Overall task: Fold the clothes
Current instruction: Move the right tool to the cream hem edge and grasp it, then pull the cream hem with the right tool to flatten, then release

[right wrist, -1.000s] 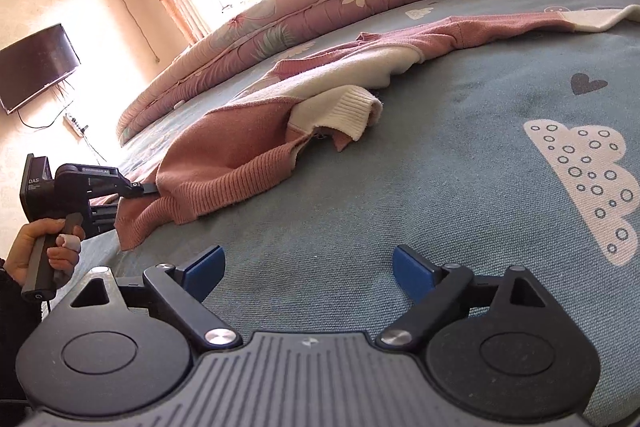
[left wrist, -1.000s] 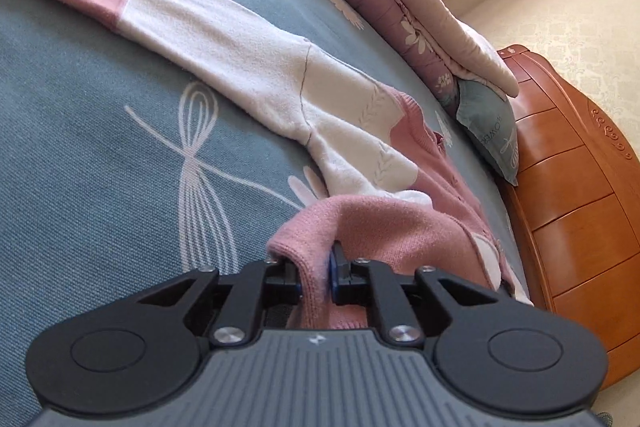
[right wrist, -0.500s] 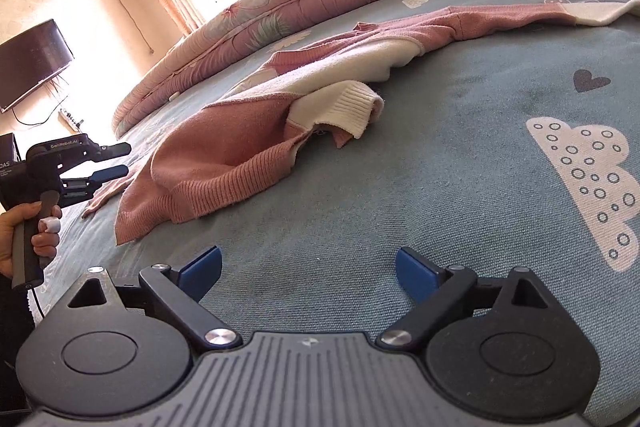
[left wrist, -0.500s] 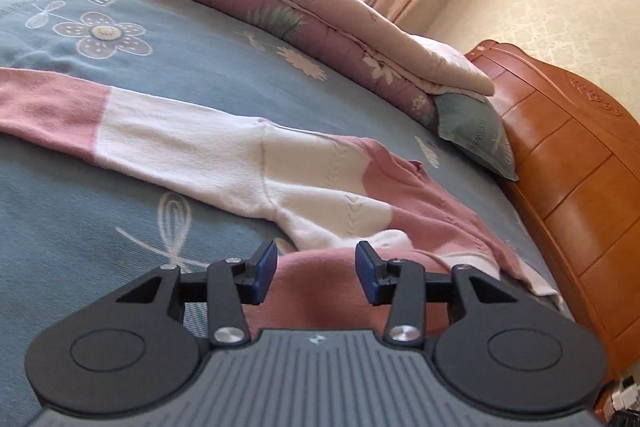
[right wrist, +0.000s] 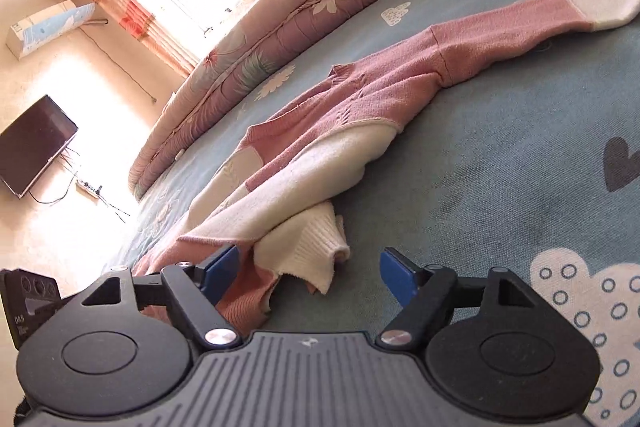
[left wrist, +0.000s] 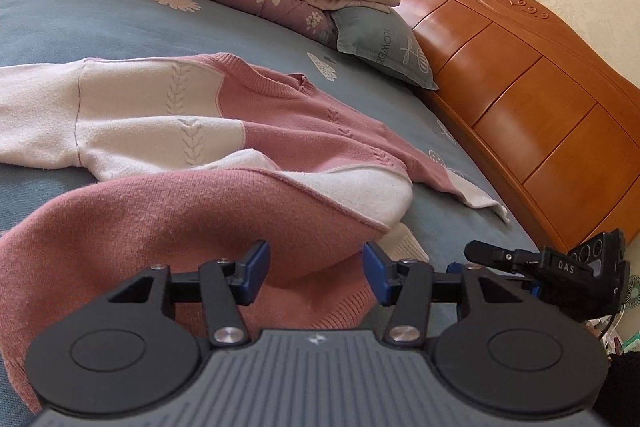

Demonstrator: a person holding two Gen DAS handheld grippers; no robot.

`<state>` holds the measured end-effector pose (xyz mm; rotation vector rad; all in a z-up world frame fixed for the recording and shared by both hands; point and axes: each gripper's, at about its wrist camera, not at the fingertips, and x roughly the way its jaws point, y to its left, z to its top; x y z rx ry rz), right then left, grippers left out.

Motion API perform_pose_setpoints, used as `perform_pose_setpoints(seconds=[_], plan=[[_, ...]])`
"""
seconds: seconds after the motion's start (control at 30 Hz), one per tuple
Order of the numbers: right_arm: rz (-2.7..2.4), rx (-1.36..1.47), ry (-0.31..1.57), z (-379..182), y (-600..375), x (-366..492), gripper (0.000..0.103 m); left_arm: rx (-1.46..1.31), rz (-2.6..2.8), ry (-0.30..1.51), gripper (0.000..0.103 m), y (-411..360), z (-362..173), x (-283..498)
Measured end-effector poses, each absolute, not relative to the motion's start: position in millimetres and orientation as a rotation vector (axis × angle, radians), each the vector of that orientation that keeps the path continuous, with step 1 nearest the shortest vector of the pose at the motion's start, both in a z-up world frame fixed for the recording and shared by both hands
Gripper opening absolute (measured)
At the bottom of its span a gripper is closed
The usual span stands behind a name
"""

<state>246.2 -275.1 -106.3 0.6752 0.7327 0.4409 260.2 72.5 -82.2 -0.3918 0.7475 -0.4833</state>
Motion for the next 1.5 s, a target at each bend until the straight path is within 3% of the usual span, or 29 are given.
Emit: perform_pose_setpoints(seconds=[0.2, 0.47, 0.57, 0.73, 1.07, 1.23, 1.5], plan=[[0.485, 0.857, 0.787, -146.0, -275.6, 285.6, 0.076, -0.397, -0.472, 0.769, 0.053, 73.1, -87.1, 267.2], [0.553, 0.719, 0.802, -139.7, -239.8, 324.3, 0.076, -0.404, -0.458, 0.788, 0.054, 72.1, -90.5, 276.7], [0.592, 0.753, 0.811, -144.5, -249.8, 315.4, 0.071, -0.397, -0.467, 0.785, 0.055, 73.2, -89.2, 275.5], [0.587, 0.859, 0.82, -163.9, -268.3, 314.0, 0.032, -0.423, -0.462, 0.787, 0.058, 76.2, -91.0, 278.3], [0.568, 0.904, 0.857, -164.2, -249.9, 328.7, 0.031, -0.413, -0.464, 0.789, 0.059, 74.8, -91.4, 278.4], [0.527, 0.822, 0.858, -151.5, -238.6, 325.4, 0.022, -0.413, -0.46, 0.786, 0.059, 75.9, -90.3, 277.7], [0.547, 0.769, 0.805, -110.7, -255.1, 275.9, 0.018, -0.428, -0.446, 0.763, 0.059, 86.1, -85.5, 270.2]])
